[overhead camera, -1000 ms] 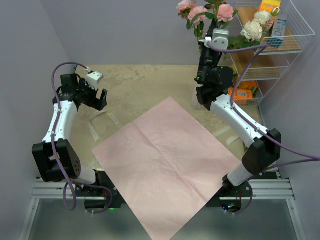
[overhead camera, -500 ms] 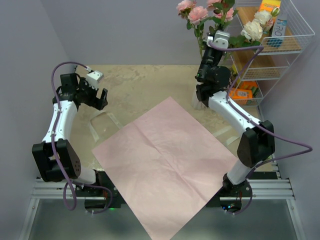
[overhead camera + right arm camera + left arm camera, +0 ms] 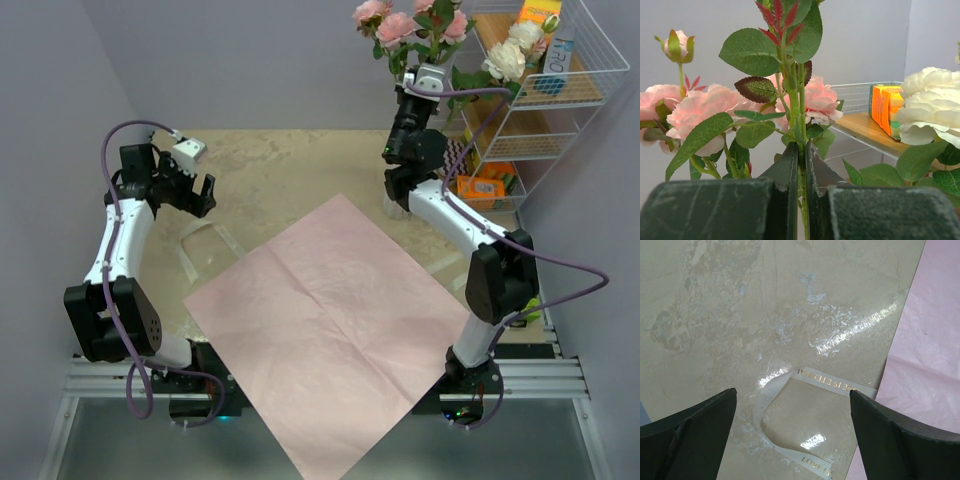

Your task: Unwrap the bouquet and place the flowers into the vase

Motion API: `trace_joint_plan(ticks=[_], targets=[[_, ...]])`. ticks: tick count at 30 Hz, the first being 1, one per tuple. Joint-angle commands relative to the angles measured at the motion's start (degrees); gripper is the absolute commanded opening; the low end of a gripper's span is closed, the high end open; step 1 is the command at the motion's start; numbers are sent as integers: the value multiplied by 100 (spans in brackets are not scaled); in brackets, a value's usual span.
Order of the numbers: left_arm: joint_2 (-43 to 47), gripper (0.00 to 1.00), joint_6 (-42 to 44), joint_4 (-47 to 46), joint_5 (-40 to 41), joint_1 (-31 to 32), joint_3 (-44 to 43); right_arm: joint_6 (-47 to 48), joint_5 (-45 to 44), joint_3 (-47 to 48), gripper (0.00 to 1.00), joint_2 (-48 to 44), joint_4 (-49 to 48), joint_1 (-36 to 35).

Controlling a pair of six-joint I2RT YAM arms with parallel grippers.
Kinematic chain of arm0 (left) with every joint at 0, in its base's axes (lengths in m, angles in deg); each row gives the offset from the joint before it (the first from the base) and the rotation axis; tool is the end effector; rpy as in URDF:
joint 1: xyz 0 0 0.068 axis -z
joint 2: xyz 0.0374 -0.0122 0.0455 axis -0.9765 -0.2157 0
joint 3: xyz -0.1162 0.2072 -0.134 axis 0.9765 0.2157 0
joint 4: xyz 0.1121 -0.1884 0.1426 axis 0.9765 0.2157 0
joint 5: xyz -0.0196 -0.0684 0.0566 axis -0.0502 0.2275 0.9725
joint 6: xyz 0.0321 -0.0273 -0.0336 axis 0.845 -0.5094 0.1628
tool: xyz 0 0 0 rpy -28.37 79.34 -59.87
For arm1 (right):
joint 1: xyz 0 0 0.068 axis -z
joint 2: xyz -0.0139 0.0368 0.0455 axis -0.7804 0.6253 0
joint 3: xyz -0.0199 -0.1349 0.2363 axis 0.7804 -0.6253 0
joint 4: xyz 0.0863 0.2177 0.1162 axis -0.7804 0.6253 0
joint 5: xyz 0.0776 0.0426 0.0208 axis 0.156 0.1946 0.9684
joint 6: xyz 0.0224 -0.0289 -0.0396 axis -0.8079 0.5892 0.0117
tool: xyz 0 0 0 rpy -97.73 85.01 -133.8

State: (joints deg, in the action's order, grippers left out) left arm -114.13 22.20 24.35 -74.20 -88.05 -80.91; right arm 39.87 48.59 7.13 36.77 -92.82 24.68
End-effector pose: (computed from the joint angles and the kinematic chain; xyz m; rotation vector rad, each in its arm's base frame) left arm 0.3162 0.0414 0.3078 0.5529 2.1695 -0.2347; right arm 0.3554 0.1530 0.4400 0.2377 0.9178 -0.3039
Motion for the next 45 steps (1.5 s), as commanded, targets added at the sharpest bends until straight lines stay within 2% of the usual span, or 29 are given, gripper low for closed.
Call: trace_joint_plan(ticks=[1, 7, 8, 10, 11, 12, 14, 15, 21, 27, 28, 30, 31, 34, 36, 40, 45], targets=[[38, 99, 70, -24, -126, -57, -191, 37, -171, 287, 0, 60, -323, 33], [91, 99, 105, -6, -109, -48, -146, 72, -206, 191, 0, 114, -341, 33], [100, 99, 105, -6, -117, -48, -155, 37, -241, 191, 5, 87, -254, 24], [117, 99, 123, 20, -126, -57, -164, -164, -390, 165, 30, 43, 105, 24], [117, 99, 123, 46, -126, -57, -181, -287, -478, 190, 47, 8, 308, 24], [135, 99, 114, 64, -143, -57, -199, -628, -566, 217, 69, -114, 579, 24], [152, 99, 105, 99, -161, -57, -225, -955, -672, 51, 86, -334, 1082, 24], [178, 99, 79, 143, -187, -57, -252, -1191, -672, -89, 99, -622, 1153, 7], [214, 99, -158, 318, -433, -57, -489, -1896, -400, -995, 99, -1703, 2303, -344], [354, 99, -351, 389, -574, -57, -542, -2282, 188, -1277, 99, -2601, 4622, -1424], [372, 99, -369, 398, -592, -57, -542, -2440, 189, -1260, 99, -2829, 5312, -1539], [442, 99, -422, 450, -627, -57, -524, -3210, 513, -1207, 99, -3102, 6019, -1628], [469, 99, -439, 468, -636, -48, -516, -3406, 628, -1207, 99, -3234, 6614, -1628], [574, 99, -492, 512, -662, -48, -507, -3821, 1147, -1215, 99, -3779, 7547, -1645], [653, 99, -545, 556, -697, -57, -507, -4023, 1227, -1242, 99, -4104, 7928, -1646], [794, 99, -790, 512, -846, -57, -367, -4690, 623, -1391, 99, -4500, 8912, -1646], [1013, 99, -1020, 459, -926, -48, -138, -4753, 558, -1908, 99, -5175, 9064, -1637]])
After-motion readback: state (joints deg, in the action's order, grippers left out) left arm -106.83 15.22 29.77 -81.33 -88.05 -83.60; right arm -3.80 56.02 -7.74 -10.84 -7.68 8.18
